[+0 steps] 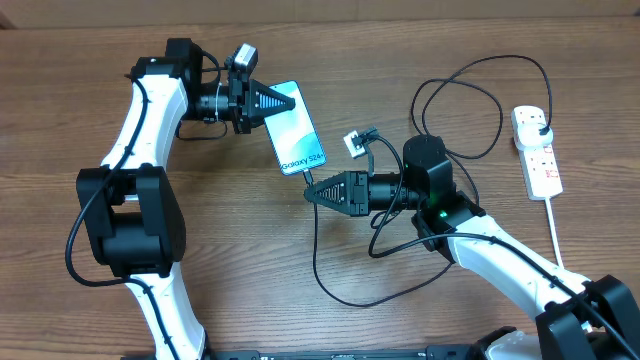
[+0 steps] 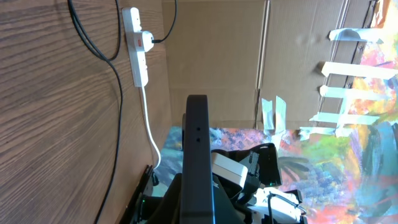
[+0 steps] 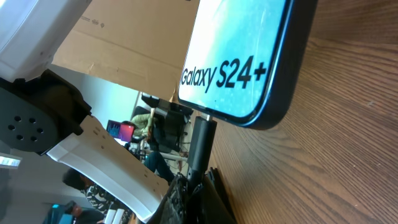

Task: Plug charger to phone and switch on socket
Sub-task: 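Lower the phone with the left gripper onto the held cable tip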

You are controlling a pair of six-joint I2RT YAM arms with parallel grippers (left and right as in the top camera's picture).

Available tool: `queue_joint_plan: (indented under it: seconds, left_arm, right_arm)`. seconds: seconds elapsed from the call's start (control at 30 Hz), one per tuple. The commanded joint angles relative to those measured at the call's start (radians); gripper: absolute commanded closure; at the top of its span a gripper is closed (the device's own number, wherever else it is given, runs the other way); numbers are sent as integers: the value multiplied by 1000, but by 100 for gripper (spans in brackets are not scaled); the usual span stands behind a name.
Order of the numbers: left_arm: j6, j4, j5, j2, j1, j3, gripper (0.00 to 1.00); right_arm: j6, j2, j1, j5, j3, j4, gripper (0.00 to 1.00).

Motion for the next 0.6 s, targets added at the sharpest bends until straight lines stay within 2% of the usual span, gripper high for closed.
queue_joint_plan:
  seconds: [0.0,0.57]
  left_arm:
    - [-13,-4,34,-8,-18,25,96]
    - [21,-37,47,-8,-68,25,96]
  right_arm:
    - [-8,4,-11,18,-9,5,96]
    - [-11,4,-63,8,-9,5,96]
